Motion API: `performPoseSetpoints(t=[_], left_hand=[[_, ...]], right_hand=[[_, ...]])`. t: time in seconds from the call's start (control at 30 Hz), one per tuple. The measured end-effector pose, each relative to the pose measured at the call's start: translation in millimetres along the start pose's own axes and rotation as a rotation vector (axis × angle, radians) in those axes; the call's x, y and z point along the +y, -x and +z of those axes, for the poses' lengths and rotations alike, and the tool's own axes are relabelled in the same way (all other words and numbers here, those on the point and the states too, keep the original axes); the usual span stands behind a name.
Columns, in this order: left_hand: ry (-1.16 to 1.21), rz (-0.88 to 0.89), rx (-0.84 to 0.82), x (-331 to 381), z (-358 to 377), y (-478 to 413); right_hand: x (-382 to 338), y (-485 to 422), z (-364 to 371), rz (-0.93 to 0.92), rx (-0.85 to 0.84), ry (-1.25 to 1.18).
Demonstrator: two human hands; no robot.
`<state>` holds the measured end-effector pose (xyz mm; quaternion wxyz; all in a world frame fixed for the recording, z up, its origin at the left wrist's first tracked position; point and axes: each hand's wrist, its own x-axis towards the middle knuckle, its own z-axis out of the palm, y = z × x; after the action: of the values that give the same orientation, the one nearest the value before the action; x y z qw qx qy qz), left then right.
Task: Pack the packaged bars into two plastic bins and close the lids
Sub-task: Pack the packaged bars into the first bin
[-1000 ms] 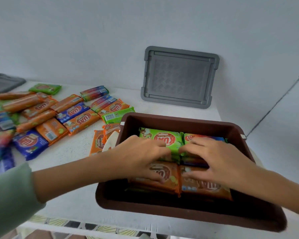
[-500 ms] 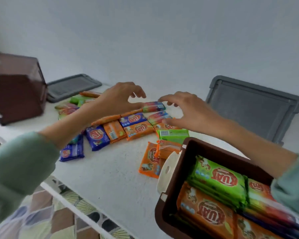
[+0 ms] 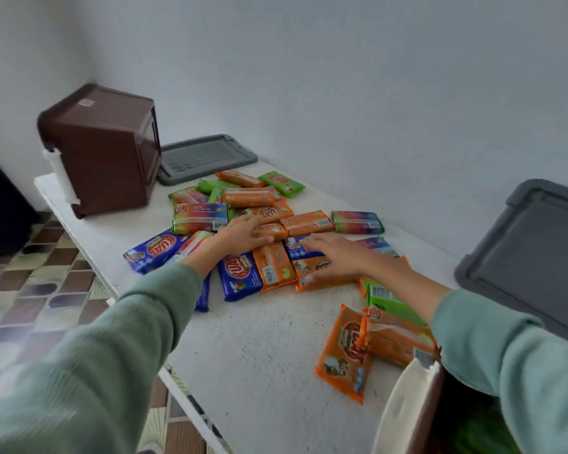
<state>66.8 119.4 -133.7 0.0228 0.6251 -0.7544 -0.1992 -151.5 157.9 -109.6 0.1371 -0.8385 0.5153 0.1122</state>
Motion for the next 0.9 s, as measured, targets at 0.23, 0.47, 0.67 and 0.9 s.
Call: performPoseSetpoints(t=[0.23,0.47,0.67,0.9], left_hand=[[-0.195,0.002,-0.060,-3,16,-8],[-0.175,0.034,-0.037,3,2,-8],[-0.037,0.039,0.010,7,-2,-8],[0.124,0.115,0.270,40,-21,7]], right_hand=[[-7,2,20,0.035,-0.341,0.185],[-14,10,17,-0.021,-0.085,0.261],[-1,10,7,-0.021,-0.075,0.055],[1,41,-21,0.029,0.244,-0.066]])
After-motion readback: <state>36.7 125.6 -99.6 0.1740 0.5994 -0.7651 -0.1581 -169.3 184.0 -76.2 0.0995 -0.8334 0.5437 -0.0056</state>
